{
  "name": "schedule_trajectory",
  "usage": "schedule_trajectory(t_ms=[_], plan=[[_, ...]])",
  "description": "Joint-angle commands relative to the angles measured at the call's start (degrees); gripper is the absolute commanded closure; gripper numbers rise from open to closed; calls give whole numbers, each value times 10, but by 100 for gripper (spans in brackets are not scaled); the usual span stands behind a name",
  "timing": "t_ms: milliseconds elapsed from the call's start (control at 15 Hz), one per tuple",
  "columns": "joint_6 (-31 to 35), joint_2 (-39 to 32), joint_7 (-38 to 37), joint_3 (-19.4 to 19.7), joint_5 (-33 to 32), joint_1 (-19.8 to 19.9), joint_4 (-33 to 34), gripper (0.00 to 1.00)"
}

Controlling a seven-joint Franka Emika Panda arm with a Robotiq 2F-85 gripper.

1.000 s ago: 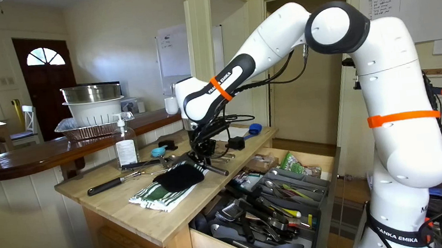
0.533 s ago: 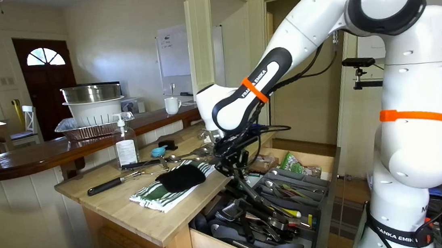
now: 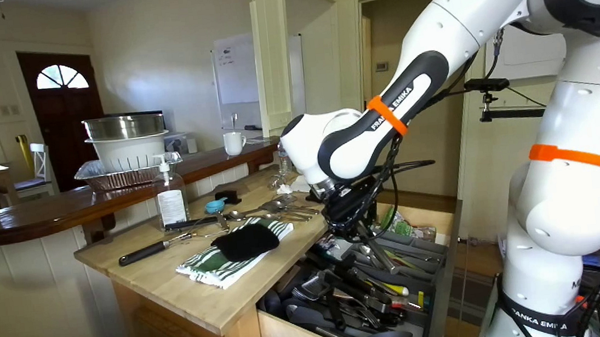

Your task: Put the spatula inside the drawer

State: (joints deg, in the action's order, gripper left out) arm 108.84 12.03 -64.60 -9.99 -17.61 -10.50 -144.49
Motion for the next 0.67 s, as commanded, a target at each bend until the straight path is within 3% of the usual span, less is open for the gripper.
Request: schedule_trajectory(t_ms=[0,200,267,400,600], plan=[[5,1,23,-13,-11,11,1,76],[18,0,58,-11,-28,20,3,76],[18,0,62,-10,-29,21,3,94],[1,-22,83,-23,-34,11,29,94],[-54,-34,95,-39,31,-5,43,94]])
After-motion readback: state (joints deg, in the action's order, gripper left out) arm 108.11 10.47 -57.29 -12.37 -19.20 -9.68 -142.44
